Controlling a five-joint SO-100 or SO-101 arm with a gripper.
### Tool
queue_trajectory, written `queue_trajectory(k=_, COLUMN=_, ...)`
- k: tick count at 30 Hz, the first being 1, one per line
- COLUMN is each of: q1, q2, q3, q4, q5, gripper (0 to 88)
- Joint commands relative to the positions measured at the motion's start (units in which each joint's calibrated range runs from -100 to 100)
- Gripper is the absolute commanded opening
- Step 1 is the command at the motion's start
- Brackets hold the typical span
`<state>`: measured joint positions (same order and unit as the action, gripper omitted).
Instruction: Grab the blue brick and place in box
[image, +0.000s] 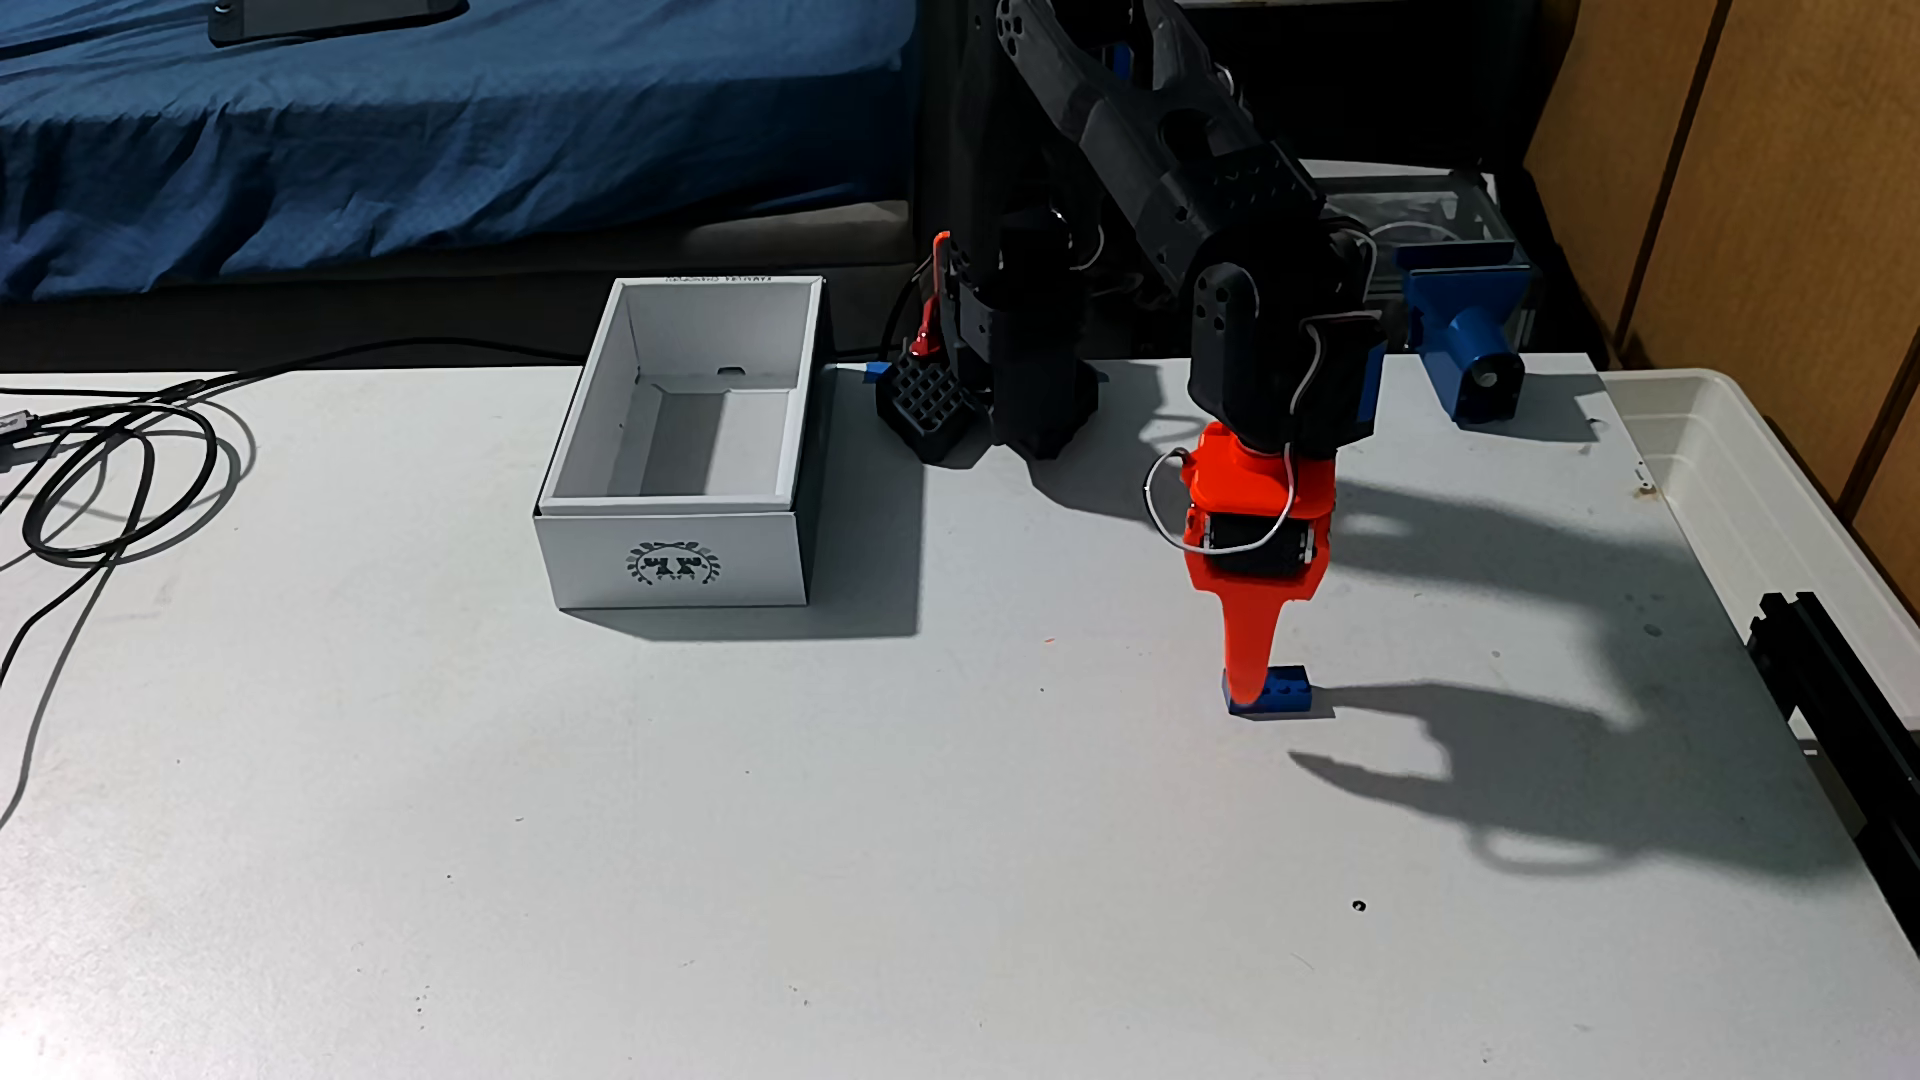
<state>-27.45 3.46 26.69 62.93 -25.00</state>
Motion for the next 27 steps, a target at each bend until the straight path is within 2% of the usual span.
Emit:
queue_trajectory(k=1, q1=-0.3, q2=-0.5, q3=-2.1, q4=-0.1, q5=-0.1, gripper=19.1)
queue_trajectory(k=19, q1=-2.4, q2=0.8, q3=-1.4, q4=-1.5, q5=-0.2, gripper=19.0)
queue_trajectory(k=27, q1=-2.8, q2=7.4, q3=-4.0, q4=-1.8, q5=0.4, gripper=19.6)
